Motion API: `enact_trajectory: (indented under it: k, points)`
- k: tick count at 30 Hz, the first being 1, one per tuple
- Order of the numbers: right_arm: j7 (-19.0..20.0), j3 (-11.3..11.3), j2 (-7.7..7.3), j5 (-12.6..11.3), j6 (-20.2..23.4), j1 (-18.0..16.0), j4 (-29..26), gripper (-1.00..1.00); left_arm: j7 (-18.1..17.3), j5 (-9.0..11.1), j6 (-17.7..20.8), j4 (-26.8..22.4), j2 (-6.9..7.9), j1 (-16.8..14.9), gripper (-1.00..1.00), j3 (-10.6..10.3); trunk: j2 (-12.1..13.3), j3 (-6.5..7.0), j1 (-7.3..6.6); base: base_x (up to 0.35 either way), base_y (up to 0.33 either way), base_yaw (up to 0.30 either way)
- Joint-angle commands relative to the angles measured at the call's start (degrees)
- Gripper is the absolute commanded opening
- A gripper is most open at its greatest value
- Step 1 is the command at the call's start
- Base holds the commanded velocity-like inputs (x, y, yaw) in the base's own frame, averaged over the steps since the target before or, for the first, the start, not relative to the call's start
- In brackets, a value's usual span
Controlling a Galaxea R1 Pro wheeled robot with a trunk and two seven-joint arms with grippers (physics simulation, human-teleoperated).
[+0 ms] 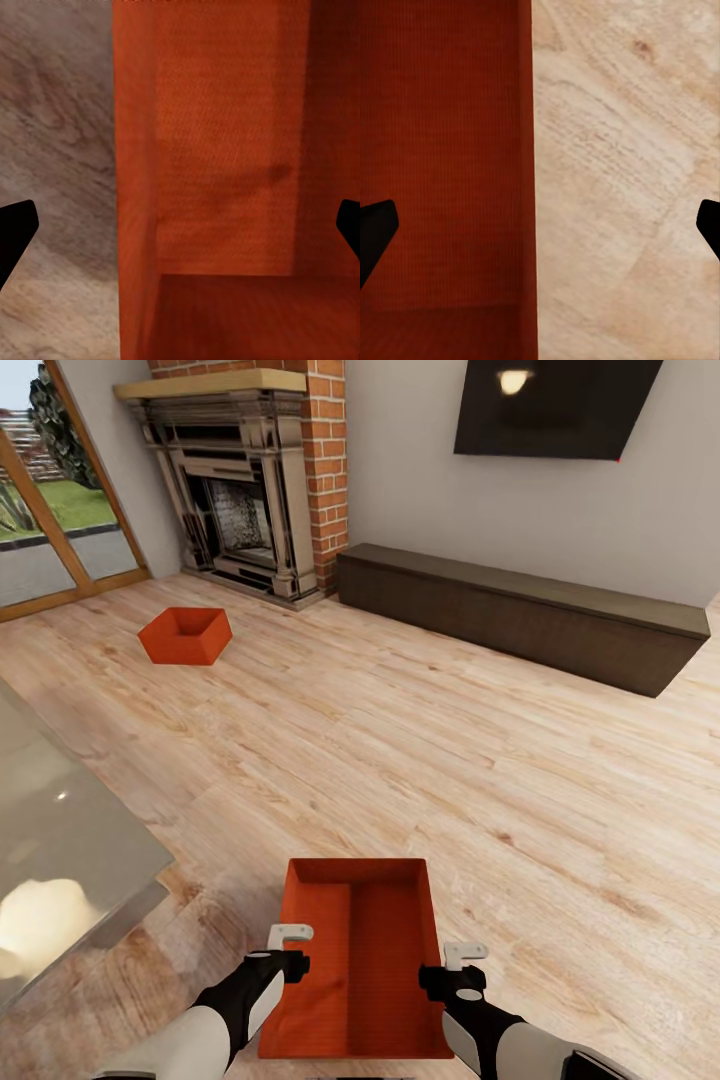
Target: Move the two storage containers from the living room to the garage. In the garage, place one container on the floor and stack the other container on top of it (either order is fine).
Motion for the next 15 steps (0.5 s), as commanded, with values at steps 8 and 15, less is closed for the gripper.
enact_trajectory:
  k: [8, 15]
  points:
    - [-0.18, 0.48, 0.02, -0.53, -0.12, -0.01, -0.03, 1.00, 0.14, 2.10, 0.30, -0.25, 2.38, 0.01, 1.00, 0.13, -0.01, -0.04, -0.01, 0.000, 0.000, 0.000]
    - [-0.18, 0.48, 0.01, -0.53, -0.12, -0.01, -0.03, 1.00, 0.14, 5.11, 0.28, -0.22, 3.10, 0.01, 1.00, -0.06, -0.01, -0.04, -0.01, 0.000, 0.000, 0.000]
